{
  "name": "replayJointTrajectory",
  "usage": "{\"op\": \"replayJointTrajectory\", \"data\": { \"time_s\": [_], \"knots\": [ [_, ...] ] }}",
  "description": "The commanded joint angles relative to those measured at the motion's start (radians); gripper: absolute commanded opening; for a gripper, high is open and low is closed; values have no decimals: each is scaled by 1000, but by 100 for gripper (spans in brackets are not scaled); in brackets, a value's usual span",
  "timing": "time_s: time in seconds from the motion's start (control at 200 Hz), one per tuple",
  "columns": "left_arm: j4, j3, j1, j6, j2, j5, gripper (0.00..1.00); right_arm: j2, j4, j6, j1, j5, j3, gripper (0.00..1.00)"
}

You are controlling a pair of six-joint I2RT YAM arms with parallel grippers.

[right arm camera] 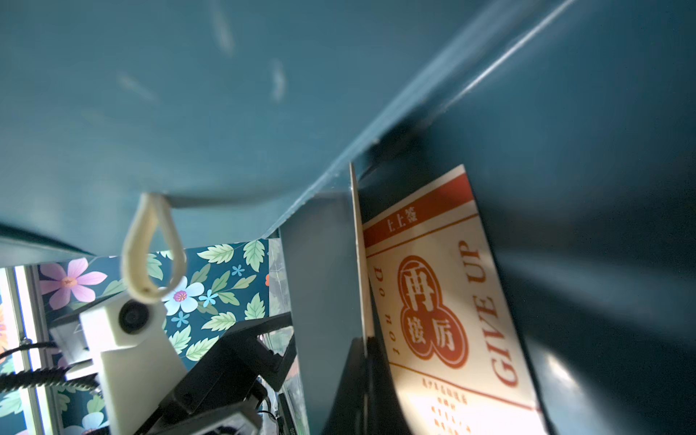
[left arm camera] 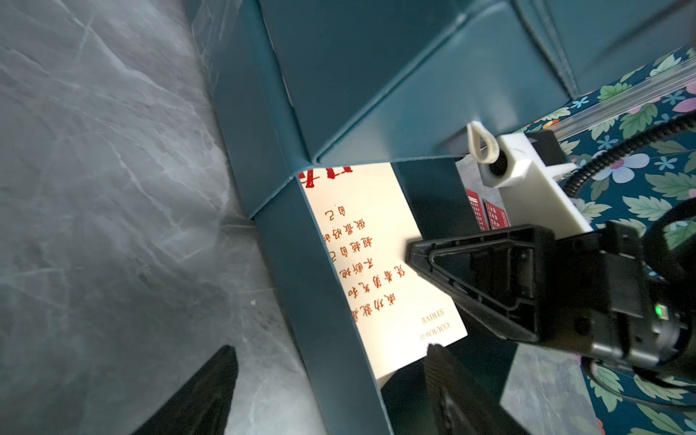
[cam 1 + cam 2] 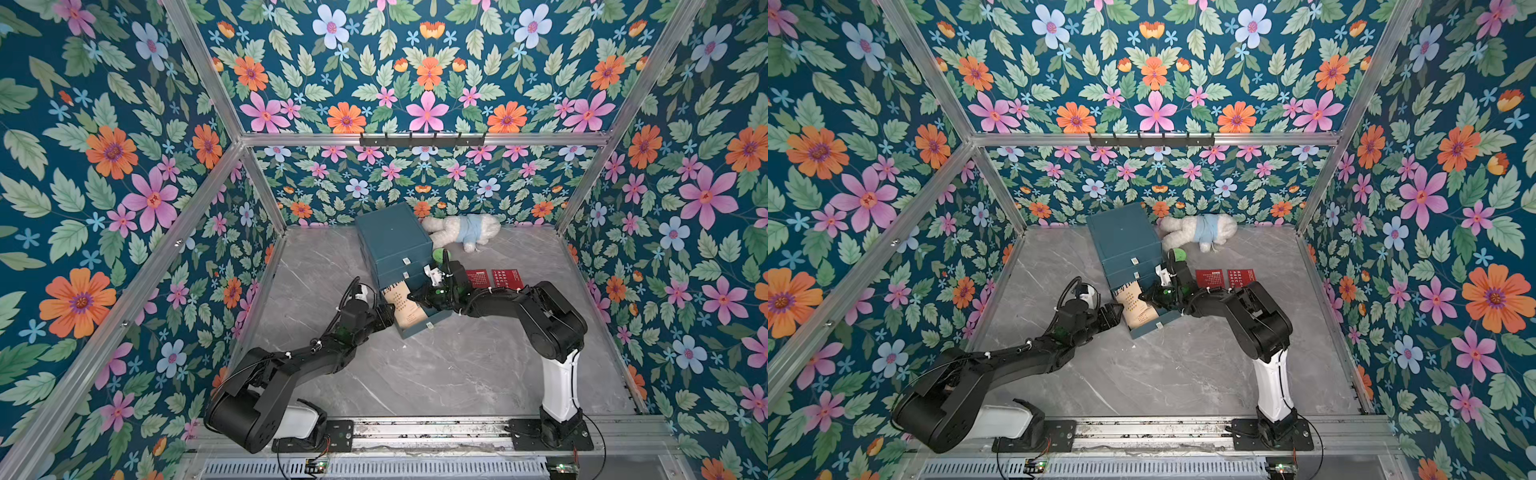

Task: Take the postcards out of the drawer
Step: Pick up the postcard from the drawer.

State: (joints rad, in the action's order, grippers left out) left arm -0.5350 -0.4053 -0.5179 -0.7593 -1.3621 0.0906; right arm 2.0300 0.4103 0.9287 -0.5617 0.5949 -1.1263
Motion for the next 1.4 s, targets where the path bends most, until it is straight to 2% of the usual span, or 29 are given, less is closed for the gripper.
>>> {"op": "replayJointTrajectory", "data": {
  "time_s": [0.0, 0.385, 0.825, 1.11, 1.395],
  "knots": [
    [24, -3, 1, 14, 17, -34, 82, -24, -24, 3, -1, -15, -1, 0],
    [107, -19, 2, 65, 88, -112, 85, -144, -105, -4, 11, -10, 23, 0],
    [151, -58, 2, 82, 116, -138, 86, -364, -222, -48, 34, 1, 191, 0],
    [185, -85, 2, 63, 125, -137, 87, -617, -348, -116, 96, -48, 327, 0],
    [202, -115, 2, 43, 119, -157, 87, -890, -512, -178, 210, -96, 492, 0]
  ]
}}
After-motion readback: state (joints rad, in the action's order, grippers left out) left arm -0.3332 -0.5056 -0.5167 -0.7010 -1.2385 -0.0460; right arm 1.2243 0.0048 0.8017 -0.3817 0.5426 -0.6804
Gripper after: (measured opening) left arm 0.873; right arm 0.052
